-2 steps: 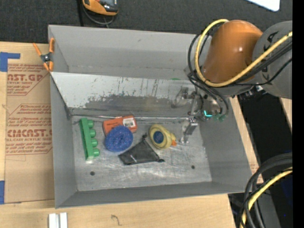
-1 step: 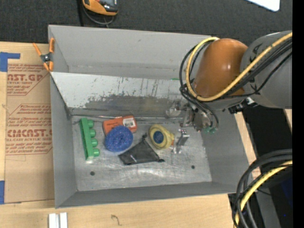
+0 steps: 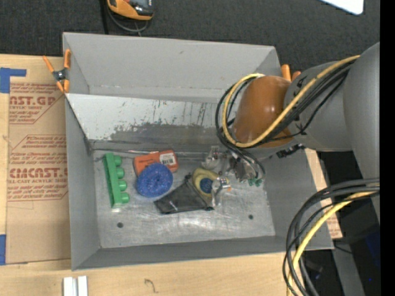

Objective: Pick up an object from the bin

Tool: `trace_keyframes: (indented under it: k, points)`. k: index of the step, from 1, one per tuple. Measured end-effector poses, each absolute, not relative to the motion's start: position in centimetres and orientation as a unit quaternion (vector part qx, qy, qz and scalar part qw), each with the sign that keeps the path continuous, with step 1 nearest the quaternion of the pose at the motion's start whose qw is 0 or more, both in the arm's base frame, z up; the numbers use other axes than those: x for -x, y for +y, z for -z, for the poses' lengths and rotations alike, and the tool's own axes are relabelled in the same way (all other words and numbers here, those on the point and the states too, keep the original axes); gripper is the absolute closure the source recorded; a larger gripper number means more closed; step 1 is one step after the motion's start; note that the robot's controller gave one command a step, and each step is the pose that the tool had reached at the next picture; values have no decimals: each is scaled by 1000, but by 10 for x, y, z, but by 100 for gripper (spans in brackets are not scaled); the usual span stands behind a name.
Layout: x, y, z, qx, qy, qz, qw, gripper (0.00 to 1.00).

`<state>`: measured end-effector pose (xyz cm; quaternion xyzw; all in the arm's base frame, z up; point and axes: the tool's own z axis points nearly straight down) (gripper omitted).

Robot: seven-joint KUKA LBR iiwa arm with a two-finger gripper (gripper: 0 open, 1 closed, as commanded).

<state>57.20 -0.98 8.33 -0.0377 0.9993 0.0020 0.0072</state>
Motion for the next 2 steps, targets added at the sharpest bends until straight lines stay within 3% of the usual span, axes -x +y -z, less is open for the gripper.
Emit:
trace_keyframes:
  k: [1,2]
  points:
    - [-572,-10,-83,38,999,-2,7,100]
    - [-572,-10,-258,28,1000,0,6,100]
